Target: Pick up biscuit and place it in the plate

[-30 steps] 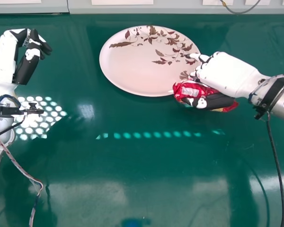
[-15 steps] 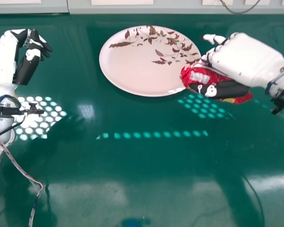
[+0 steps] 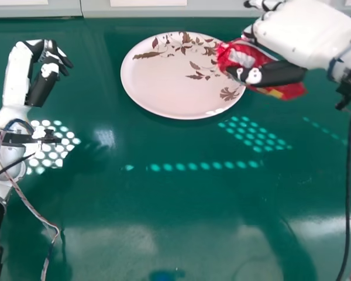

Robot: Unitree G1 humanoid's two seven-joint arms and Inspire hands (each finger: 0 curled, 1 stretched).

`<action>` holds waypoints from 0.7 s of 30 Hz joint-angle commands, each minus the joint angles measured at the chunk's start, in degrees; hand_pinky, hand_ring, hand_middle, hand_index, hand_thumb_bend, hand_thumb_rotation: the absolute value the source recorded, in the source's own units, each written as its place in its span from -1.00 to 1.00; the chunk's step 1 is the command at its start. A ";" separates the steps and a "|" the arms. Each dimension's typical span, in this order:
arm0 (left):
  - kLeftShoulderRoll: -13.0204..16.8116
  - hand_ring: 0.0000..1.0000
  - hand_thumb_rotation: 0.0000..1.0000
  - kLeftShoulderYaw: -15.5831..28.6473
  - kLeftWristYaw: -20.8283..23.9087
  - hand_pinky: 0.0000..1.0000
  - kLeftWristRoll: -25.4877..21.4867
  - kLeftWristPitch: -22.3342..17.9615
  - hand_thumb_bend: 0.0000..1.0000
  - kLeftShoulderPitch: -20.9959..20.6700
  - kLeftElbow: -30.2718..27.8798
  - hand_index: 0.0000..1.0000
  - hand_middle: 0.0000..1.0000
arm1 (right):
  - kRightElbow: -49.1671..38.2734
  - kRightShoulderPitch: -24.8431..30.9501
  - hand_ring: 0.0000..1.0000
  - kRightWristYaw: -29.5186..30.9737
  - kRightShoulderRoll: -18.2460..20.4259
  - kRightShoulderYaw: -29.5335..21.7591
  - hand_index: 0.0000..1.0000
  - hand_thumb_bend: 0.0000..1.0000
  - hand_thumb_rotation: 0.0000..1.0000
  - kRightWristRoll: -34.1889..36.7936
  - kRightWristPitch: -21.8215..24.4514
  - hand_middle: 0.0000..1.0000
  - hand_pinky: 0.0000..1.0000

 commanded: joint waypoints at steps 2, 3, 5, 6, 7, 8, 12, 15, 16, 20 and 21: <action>-0.11 -0.73 -0.36 -0.32 0.63 -0.82 0.85 -0.85 -0.37 -0.35 0.70 -0.30 -0.55 | 7.20 -5.63 -0.12 -3.80 3.20 3.68 -0.03 -0.01 -1.00 -2.82 -2.17 0.02 -0.34; -0.13 -0.73 -0.35 -0.34 0.51 -0.82 0.76 -1.15 -0.37 -0.40 0.84 -0.30 -0.55 | 9.56 -7.00 -0.12 -4.96 4.30 4.72 -0.03 0.00 -1.00 -3.65 -2.64 0.01 -0.33; -0.20 -0.73 -0.35 -0.35 0.31 -0.82 0.63 -1.22 -0.39 -0.45 1.01 -0.30 -0.55 | 14.03 -9.63 -0.09 -7.95 6.14 6.82 -0.01 0.00 -1.00 -5.72 -3.71 0.00 -0.29; -0.27 -0.74 -0.35 -0.33 0.12 -0.82 0.49 -1.42 -0.37 -0.48 1.15 -0.30 -0.55 | 16.33 -11.01 -0.09 -9.50 7.05 7.97 0.00 0.00 -1.00 -6.89 -4.10 0.00 -0.28; -0.37 -0.74 -0.35 -0.32 -0.14 -0.83 0.26 -1.64 -0.36 -0.52 1.29 -0.30 -0.55 | 18.40 -12.30 -0.09 -10.71 7.87 9.06 -0.02 0.00 -1.00 -7.96 -4.32 0.00 -0.31; -0.40 -0.74 -0.36 -0.37 -0.03 -0.83 0.43 -1.65 -0.36 -0.54 1.29 -0.30 -0.55 | 20.40 -13.62 -0.10 -11.67 8.68 10.21 -0.03 -0.01 -1.00 -9.04 -4.35 0.01 -0.32; -0.60 -0.76 -0.36 -0.44 0.30 -0.85 0.77 -2.49 -0.38 -0.56 1.33 -0.30 -0.57 | 27.80 -18.32 -0.12 -13.28 11.95 13.67 -0.03 -0.01 -1.00 -11.62 -2.55 0.02 -0.35; -0.66 -0.73 -0.43 -0.47 0.58 -0.81 1.08 -2.96 -0.42 -0.43 1.23 -0.31 -0.54 | 32.83 -21.06 -0.13 -15.32 13.87 15.58 -0.03 -0.01 -1.00 -12.71 -1.64 0.06 -0.40; -0.74 -0.73 -0.42 -0.41 0.53 -0.81 0.99 -2.76 -0.42 -0.28 1.07 -0.31 -0.54 | 34.79 -21.94 -0.14 -16.58 14.37 16.34 -0.02 -0.02 -1.00 -13.11 -1.70 0.06 -0.42; -0.87 -0.76 -0.40 -0.27 0.32 -0.85 0.71 -2.72 -0.42 0.17 0.86 -0.32 -0.58 | 41.63 -25.17 -0.13 -19.67 16.72 19.52 -0.02 -0.02 -1.00 -15.15 0.27 0.08 -0.44; -0.84 -0.77 -0.42 -0.27 0.36 -0.85 0.74 -2.87 -0.42 0.24 0.91 -0.31 -0.58 | 43.19 -25.86 -0.13 -20.47 17.29 20.29 -0.03 -0.02 -1.00 -15.52 0.79 0.07 -0.40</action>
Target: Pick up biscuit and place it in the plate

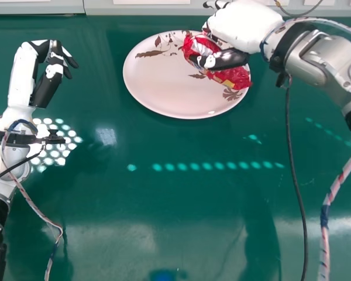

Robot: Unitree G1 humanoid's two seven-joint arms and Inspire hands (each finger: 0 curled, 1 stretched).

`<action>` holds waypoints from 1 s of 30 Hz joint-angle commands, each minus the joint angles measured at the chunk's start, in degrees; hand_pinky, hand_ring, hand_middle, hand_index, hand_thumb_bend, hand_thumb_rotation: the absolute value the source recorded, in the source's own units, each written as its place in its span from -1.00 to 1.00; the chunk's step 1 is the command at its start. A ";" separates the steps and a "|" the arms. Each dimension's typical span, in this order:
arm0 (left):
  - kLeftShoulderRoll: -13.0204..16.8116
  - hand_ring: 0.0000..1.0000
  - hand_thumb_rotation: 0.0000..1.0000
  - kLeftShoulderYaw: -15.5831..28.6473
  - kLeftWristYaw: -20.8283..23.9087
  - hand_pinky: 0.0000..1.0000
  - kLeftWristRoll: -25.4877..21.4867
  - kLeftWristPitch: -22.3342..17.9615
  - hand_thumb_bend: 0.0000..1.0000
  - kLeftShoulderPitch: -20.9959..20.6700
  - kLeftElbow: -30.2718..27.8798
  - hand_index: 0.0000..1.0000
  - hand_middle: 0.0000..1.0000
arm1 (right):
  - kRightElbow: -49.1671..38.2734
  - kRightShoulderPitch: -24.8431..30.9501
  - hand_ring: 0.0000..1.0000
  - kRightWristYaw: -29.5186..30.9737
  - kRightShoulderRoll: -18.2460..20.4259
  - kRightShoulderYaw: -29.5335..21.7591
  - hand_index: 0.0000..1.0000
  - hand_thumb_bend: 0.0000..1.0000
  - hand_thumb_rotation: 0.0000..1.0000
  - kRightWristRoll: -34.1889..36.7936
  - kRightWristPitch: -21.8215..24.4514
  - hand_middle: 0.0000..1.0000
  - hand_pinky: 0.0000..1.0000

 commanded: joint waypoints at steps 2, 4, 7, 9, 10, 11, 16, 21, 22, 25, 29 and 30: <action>-0.43 -0.75 -0.45 -0.14 -0.07 -0.83 0.05 -0.80 -0.42 0.83 -0.13 -0.31 -0.56 | 4.49 -3.41 -0.14 -3.46 1.63 2.29 -0.02 -0.01 -1.00 -1.12 1.97 0.05 -0.38; -0.47 -0.73 -0.48 -0.20 0.13 -0.82 0.25 -0.78 -0.42 0.88 -0.02 -0.30 -0.54 | 7.26 -4.51 -0.14 -5.39 2.66 3.83 -0.01 -0.01 -1.00 -1.89 2.90 0.04 -0.38; -0.65 -0.67 -0.44 -0.37 0.45 -0.76 0.69 -0.50 -0.41 0.94 -0.19 -0.31 -0.49 | 11.22 -6.06 -0.13 -6.46 4.44 5.52 0.00 -0.01 -1.00 -1.92 4.37 0.04 -0.37; -0.74 -0.66 -0.43 -0.52 0.85 -0.74 1.20 -0.51 -0.41 0.96 -0.29 -0.31 -0.49 | 13.11 -6.79 -0.14 -7.50 5.50 6.57 0.03 -0.01 -1.00 -2.09 5.78 0.03 -0.37; -0.79 -0.63 -0.43 -0.57 1.13 -0.71 1.54 -0.61 -0.42 0.97 -0.32 -0.31 -0.47 | 13.95 -7.06 -0.15 -8.12 5.97 7.06 0.05 -0.01 -1.00 -2.12 6.39 0.02 -0.37; -0.86 -0.62 -0.43 -0.62 1.61 -0.70 2.00 -0.62 -0.43 1.00 -0.46 -0.31 -0.46 | 14.73 -7.31 -0.16 -8.47 6.46 7.53 0.06 -0.01 -1.00 -2.08 7.02 0.01 -0.37; -1.27 -0.65 -0.47 -0.83 2.75 -0.72 3.20 0.08 -0.44 1.25 -1.19 -0.31 -0.48 | 17.72 -8.00 -0.18 -10.84 8.51 9.27 0.08 -0.01 -1.00 -1.63 9.15 0.00 -0.35; -1.92 -0.63 -0.39 -1.00 3.10 -0.71 3.73 -0.12 -0.43 1.25 -1.48 -0.31 -0.48 | 19.84 -9.04 -0.19 -9.58 10.75 10.91 0.07 -0.01 -1.00 -1.46 11.07 -0.01 -0.37; -2.03 -0.61 -0.37 -1.00 3.19 -0.69 3.83 -0.18 -0.44 1.29 -1.48 -0.31 -0.45 | 20.09 -9.05 -0.19 -9.89 11.05 11.41 0.08 -0.02 -1.00 -1.66 11.42 -0.01 -0.37; -2.23 -0.65 -0.42 -1.02 3.67 -0.73 4.42 -0.12 -0.44 1.47 -1.60 -0.32 -0.49 | 20.80 -8.88 -0.22 -10.27 11.86 12.45 0.11 -0.02 -1.00 -1.74 12.68 -0.02 -0.39; -2.44 -0.72 -0.46 -1.27 3.43 -0.80 4.40 0.43 -0.42 1.71 -1.64 -0.31 -0.54 | 21.45 -8.75 -0.23 -11.44 12.47 13.95 0.11 -0.02 -1.00 -2.12 13.83 -0.05 -0.38; -2.57 -0.72 -0.43 -1.30 3.16 -0.80 4.18 0.68 -0.41 1.81 -1.80 -0.31 -0.54 | 21.63 -8.73 -0.23 -11.62 12.62 14.32 0.11 -0.02 -1.00 -2.15 14.05 -0.06 -0.38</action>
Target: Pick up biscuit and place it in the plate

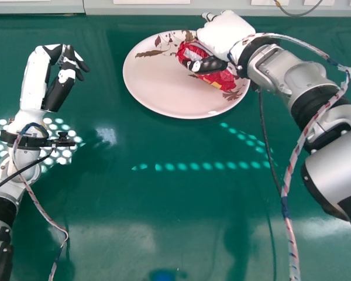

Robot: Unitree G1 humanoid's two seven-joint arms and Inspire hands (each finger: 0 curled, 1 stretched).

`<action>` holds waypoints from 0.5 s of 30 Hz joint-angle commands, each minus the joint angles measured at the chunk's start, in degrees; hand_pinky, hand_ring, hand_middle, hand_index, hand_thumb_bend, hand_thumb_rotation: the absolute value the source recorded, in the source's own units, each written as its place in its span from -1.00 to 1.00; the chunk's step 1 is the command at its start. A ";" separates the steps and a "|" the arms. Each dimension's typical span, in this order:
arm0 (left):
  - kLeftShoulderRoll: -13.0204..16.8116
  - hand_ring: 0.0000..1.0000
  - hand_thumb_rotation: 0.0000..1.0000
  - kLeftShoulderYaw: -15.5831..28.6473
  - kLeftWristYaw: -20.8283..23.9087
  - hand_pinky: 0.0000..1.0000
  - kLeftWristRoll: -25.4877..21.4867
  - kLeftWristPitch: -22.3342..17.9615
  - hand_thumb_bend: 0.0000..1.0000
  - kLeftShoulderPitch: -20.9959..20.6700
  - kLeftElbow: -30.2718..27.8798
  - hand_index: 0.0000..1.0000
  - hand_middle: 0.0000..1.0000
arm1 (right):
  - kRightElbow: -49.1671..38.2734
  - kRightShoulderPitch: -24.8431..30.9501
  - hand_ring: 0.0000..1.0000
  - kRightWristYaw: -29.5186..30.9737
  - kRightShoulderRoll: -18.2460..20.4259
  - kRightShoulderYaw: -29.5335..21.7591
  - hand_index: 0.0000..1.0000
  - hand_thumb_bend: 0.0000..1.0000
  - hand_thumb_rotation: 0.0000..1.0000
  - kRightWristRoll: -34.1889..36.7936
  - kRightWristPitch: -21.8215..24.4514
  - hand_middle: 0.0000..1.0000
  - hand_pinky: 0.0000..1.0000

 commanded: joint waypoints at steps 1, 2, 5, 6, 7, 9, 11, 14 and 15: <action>-0.76 -0.73 -0.43 -0.61 -0.52 -0.81 -0.34 0.65 -0.41 1.48 -0.63 -0.32 -0.55 | 0.60 -1.31 -0.23 -1.12 0.37 1.06 0.10 -0.02 -1.00 -0.17 0.91 -0.06 -0.37; -0.89 -0.73 -0.44 -0.62 -0.80 -0.81 -0.59 0.71 -0.41 1.57 -0.79 -0.32 -0.55 | 0.73 -1.28 -0.23 -1.54 0.51 1.43 0.10 -0.02 -1.00 -0.27 1.07 -0.06 -0.36; -1.22 -0.74 -0.55 -0.63 -1.52 -0.82 -1.14 0.34 -0.41 1.52 -0.69 -0.33 -0.57 | 0.96 -1.00 -0.21 -3.48 0.80 2.15 0.11 -0.02 -1.00 -0.14 1.00 -0.05 -0.37; -1.30 -0.73 -0.66 -0.63 -1.75 -0.81 -1.25 0.30 -0.28 1.50 -0.68 -0.23 -0.56 | 0.98 -0.84 -0.21 -4.66 0.82 2.39 0.10 -0.02 -1.00 -0.14 0.81 -0.05 -0.36; -1.34 -0.73 -0.76 -0.65 -1.84 -0.81 -1.20 0.18 -0.16 1.46 -0.59 -0.14 -0.56 | 1.03 -0.72 -0.20 -5.54 0.88 2.56 0.10 -0.01 -1.00 -0.06 0.59 -0.06 -0.35; -1.36 -0.72 -0.84 -0.72 -1.95 -0.80 -0.98 0.24 -0.06 1.46 -0.62 -0.07 -0.55 | 1.28 -0.61 -0.21 -5.74 1.31 2.67 0.08 -0.01 -1.00 0.30 0.85 -0.08 -0.32; -1.43 -0.71 -0.85 -0.79 -2.07 -0.80 -0.91 0.49 -0.04 1.56 -0.87 -0.06 -0.54 | 1.54 -0.62 -0.18 -5.52 1.81 3.04 -0.01 0.02 -1.00 0.16 1.60 -0.01 -0.61; -1.49 -0.70 -0.86 -0.85 -2.09 -0.79 -0.95 0.37 -0.03 1.62 -0.89 -0.05 -0.53 | 1.80 -0.59 -0.19 -5.60 2.14 3.12 -0.04 0.03 -1.00 0.46 1.94 0.02 -0.70; -1.50 -0.71 -0.86 -0.86 -2.19 -0.79 -1.04 0.36 -0.03 1.64 -0.90 -0.05 -0.53 | 1.83 -0.56 -0.26 -5.82 2.15 3.10 0.02 0.02 -1.00 0.62 1.92 -0.05 -0.68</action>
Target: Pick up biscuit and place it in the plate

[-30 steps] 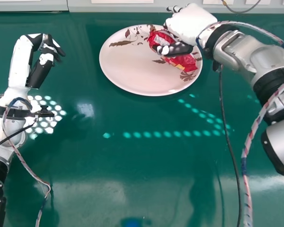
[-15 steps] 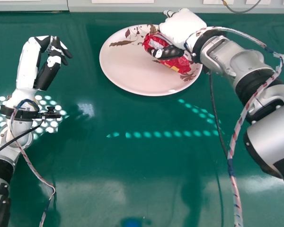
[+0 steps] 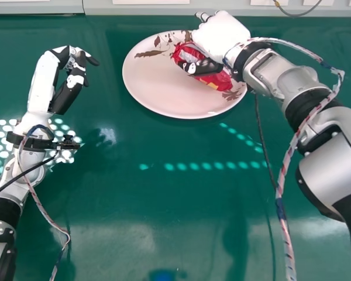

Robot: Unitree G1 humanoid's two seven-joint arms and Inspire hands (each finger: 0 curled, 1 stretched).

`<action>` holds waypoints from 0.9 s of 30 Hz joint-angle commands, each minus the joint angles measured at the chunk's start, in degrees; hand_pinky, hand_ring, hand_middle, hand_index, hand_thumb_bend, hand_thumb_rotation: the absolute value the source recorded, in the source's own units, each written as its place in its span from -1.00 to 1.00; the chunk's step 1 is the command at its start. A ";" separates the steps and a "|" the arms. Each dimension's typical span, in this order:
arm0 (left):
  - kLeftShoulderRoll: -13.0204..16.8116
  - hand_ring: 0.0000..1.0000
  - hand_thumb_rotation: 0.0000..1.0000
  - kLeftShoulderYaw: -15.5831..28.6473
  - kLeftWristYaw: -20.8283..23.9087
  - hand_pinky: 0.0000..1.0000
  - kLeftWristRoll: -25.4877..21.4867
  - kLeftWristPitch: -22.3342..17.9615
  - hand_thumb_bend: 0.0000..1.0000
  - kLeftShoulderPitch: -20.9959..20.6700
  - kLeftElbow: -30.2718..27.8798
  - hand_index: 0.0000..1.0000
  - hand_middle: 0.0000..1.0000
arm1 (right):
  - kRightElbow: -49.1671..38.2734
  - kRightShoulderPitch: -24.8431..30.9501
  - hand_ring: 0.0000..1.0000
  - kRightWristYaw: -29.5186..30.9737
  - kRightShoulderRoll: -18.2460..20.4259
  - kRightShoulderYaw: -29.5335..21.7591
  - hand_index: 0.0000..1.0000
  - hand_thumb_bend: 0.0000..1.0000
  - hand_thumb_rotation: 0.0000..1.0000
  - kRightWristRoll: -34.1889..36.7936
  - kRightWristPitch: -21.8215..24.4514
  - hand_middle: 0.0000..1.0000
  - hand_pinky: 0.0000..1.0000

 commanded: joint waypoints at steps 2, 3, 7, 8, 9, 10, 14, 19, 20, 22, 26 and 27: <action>-0.49 -0.72 -0.86 -0.27 -0.45 -0.81 -0.88 -0.26 -0.03 1.34 -0.30 -0.05 -0.55 | 0.00 -0.43 -0.30 -1.88 0.05 0.20 0.07 0.01 -1.00 0.65 0.54 -0.09 -0.65; -0.52 -0.73 -0.86 -0.26 -0.77 -0.82 -1.10 -0.27 -0.03 1.38 -0.29 -0.05 -0.56 | 0.02 -0.25 -0.28 -2.50 0.04 0.05 0.08 0.02 -1.00 0.81 0.79 -0.08 -0.59; -0.50 -0.73 -0.86 -0.31 -1.25 -0.82 -1.38 -0.50 -0.03 1.46 -0.24 -0.05 -0.55 | 0.05 0.37 -0.20 -1.47 -0.31 -2.34 0.03 0.50 -0.74 3.99 0.93 -0.01 -0.39; -0.51 -0.72 -0.87 -0.32 -1.43 -0.82 -1.51 -0.58 -0.03 1.49 -0.22 -0.05 -0.55 | -0.01 0.39 0.03 -0.30 -0.45 -2.86 0.22 0.75 -0.50 4.92 0.99 0.24 -0.20; -0.52 -0.71 -0.87 -0.35 -1.58 -0.81 -1.60 -0.61 -0.03 1.52 -0.28 -0.05 -0.54 | -0.11 0.47 0.24 0.77 -0.58 -3.43 0.43 0.87 -0.28 5.99 1.00 0.44 -0.01; -0.56 -0.71 -0.87 -0.37 -1.69 -0.80 -1.66 -0.59 -0.03 1.52 -0.34 -0.05 -0.54 | -0.28 0.68 0.42 1.54 -0.69 -4.33 0.64 0.95 -0.06 7.34 0.84 0.61 0.17; -0.87 -0.70 -0.87 -0.52 -2.23 -0.79 -2.03 -0.80 -0.03 1.19 0.10 -0.06 -0.53 | -1.45 1.60 0.70 2.69 -1.32 -6.42 0.96 1.00 0.36 10.18 1.27 0.92 0.38; -0.88 -0.63 -0.86 -0.73 -1.84 -0.71 -1.56 -0.61 -0.03 0.90 0.10 -0.05 -0.47 | -3.82 2.23 0.84 5.15 -1.86 -8.64 1.00 1.00 0.65 12.70 4.13 1.00 0.48; -0.85 -0.62 -0.86 -0.80 -1.72 -0.70 -1.42 -0.65 -0.03 0.82 0.21 -0.05 -0.47 | -4.47 2.38 0.85 6.12 -2.01 -9.37 1.00 1.00 0.64 13.52 4.66 1.00 0.49; -0.80 -0.64 -0.86 -0.92 -1.43 -0.73 -1.12 -0.68 -0.03 0.66 0.42 -0.06 -0.49 | -5.94 2.81 0.90 8.59 -2.12 -11.38 1.00 1.00 0.60 15.73 6.15 1.00 0.56; -0.91 -0.70 -0.86 -1.08 -1.28 -0.78 -0.94 -0.19 -0.03 0.54 0.18 -0.06 -0.53 | -11.20 4.52 0.90 14.43 -1.67 -17.47 1.00 0.97 0.23 21.77 12.99 1.00 0.56; -0.96 -0.70 -0.86 -1.15 -1.15 -0.78 -0.79 0.00 -0.03 0.49 0.13 -0.06 -0.54 | -13.37 5.26 0.89 16.13 -1.80 -18.98 1.00 0.91 0.14 23.25 14.84 1.00 0.56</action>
